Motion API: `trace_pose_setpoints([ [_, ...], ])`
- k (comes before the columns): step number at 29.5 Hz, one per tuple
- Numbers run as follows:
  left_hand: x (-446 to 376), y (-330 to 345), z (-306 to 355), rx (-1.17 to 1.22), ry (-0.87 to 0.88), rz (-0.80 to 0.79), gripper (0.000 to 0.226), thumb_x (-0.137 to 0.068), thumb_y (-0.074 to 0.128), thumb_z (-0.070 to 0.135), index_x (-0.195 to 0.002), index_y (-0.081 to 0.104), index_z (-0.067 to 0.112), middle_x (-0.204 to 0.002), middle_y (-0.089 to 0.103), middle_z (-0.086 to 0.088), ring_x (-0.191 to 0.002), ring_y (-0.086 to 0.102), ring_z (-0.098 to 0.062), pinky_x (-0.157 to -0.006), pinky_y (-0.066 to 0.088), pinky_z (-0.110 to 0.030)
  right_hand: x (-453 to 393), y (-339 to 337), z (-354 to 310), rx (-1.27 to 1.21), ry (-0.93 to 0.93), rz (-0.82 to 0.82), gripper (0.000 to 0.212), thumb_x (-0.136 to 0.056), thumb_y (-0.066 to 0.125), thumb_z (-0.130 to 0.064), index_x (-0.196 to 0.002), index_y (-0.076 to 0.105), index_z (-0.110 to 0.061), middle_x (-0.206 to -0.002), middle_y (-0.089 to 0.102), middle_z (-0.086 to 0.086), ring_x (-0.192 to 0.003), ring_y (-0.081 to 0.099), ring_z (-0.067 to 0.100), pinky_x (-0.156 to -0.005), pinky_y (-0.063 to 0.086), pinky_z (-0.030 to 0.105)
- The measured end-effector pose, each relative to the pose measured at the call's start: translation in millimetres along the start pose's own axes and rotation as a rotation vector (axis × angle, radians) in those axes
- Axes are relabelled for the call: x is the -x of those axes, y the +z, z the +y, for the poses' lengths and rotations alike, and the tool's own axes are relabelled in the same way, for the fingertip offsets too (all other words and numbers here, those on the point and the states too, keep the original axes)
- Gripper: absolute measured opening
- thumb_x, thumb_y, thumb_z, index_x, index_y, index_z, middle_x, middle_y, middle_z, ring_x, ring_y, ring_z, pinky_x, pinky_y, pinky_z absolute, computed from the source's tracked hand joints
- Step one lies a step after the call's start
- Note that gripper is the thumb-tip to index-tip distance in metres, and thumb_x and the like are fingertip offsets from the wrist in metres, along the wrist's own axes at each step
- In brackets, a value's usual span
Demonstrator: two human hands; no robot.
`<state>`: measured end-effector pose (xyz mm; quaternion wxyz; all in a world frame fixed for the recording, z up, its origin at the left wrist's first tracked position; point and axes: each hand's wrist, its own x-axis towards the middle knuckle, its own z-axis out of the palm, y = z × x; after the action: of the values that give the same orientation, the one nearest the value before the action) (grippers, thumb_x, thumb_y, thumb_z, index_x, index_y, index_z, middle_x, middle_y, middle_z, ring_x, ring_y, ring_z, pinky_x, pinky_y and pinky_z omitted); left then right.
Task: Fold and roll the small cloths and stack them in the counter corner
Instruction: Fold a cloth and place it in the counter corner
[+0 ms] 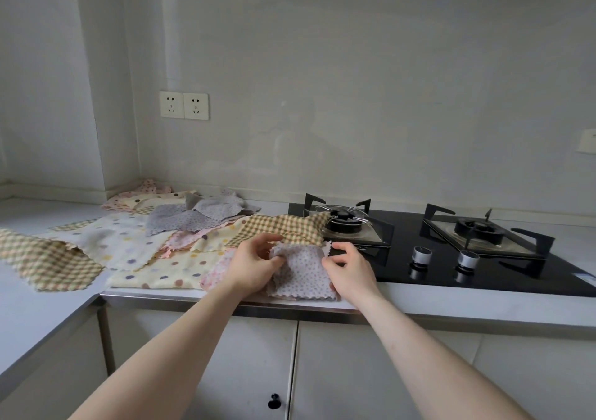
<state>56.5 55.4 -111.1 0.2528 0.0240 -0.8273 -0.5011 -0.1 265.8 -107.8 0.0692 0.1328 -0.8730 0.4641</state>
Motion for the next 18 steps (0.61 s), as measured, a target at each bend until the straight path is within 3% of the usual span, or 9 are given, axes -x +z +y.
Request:
trace_pose_setpoints([
  [3, -1.2, -2.5, -1.4, 0.034, 0.01, -0.026, 0.041, -0.087, 0.075, 0.01, -0.125, 0.068, 0.025, -0.103, 0.071, 0.005, -0.086, 0.067, -0.007, -0.067, 0.054, -0.012, -1.8, -3.0, 2.5, -0.099, 0.003, -0.029, 0.043, -0.085, 0.072, -0.03, -0.125, 0.06, -0.034, -0.082, 0.074, -0.023, -0.081, 0.071, 0.002, -0.088, 0.058, 0.042],
  [5, -0.5, -2.3, 0.0, 0.01, 0.008, -0.04, 0.041, -0.087, 0.076, 0.01, -0.124, 0.069, 0.025, -0.107, 0.07, 0.005, -0.092, 0.067, -0.008, -0.067, 0.051, -0.007, -2.4, -5.3, 3.0, -0.145, 0.01, -0.046, 0.047, -0.081, 0.072, -0.019, -0.125, 0.062, -0.033, -0.087, 0.075, -0.013, -0.079, 0.072, 0.005, -0.087, 0.06, 0.043],
  [8, 0.6, 1.0, 4.2, -0.04, 0.008, -0.048, 0.031, -0.088, 0.074, 0.014, -0.116, 0.07, 0.028, -0.081, 0.067, 0.009, -0.064, 0.061, 0.001, -0.056, 0.044, -0.007, -2.4, -7.1, 4.3, -0.167, -0.012, -0.069, 0.048, -0.08, 0.07, -0.016, -0.125, 0.066, -0.034, -0.094, 0.073, -0.007, -0.087, 0.07, 0.011, -0.086, 0.06, 0.039],
  [11, 0.5, 2.7, 2.7, -0.065, 0.013, -0.025, 0.011, -0.089, 0.073, 0.018, -0.087, 0.071, 0.028, -0.056, 0.058, 0.013, -0.047, 0.051, 0.001, -0.051, 0.04, -0.012, -2.3, -6.4, 7.4, -0.173, -0.051, -0.077, 0.031, -0.078, 0.069, -0.024, -0.107, 0.075, -0.034, -0.091, 0.073, -0.009, -0.085, 0.069, 0.01, -0.079, 0.058, 0.033],
  [13, -0.5, 2.8, -0.8, -0.066, 0.009, 0.007, 0.007, -0.088, 0.074, 0.019, -0.082, 0.072, 0.02, -0.053, 0.052, 0.011, -0.046, 0.044, -0.002, -0.052, 0.04, -0.016, -0.8, -5.9, 7.9, -0.196, -0.078, -0.061, 0.018, -0.082, 0.07, -0.019, -0.096, 0.078, -0.028, -0.087, 0.075, -0.009, -0.07, 0.07, 0.007, -0.066, 0.056, 0.025],
  [15, -0.1, 1.9, -0.7, -0.047, -0.002, 0.053, 0.004, -0.088, 0.075, 0.016, -0.089, 0.074, 0.019, -0.055, 0.052, 0.007, -0.046, 0.044, -0.003, -0.051, 0.04, -0.011, 2.1, -6.3, 6.5, -0.238, -0.1, -0.022, 0.02, -0.086, 0.069, -0.008, -0.096, 0.078, -0.023, -0.086, 0.076, -0.007, -0.057, 0.068, 0.008, -0.056, 0.053, 0.019],
  [18, 2.7, 0.9, 4.3, 0.0, 0.028, 0.056, 0.009, -0.089, 0.072, 0.014, -0.087, 0.078, 0.02, -0.057, 0.062, -0.002, -0.051, 0.049, -0.007, -0.051, 0.042, -0.013, 6.3, -8.4, 4.8, -0.31, -0.108, 0.029, 0.024, -0.087, 0.066, 0.001, -0.094, 0.078, -0.018, -0.084, 0.076, -0.001, -0.051, 0.065, 0.015, -0.052, 0.053, 0.024],
])
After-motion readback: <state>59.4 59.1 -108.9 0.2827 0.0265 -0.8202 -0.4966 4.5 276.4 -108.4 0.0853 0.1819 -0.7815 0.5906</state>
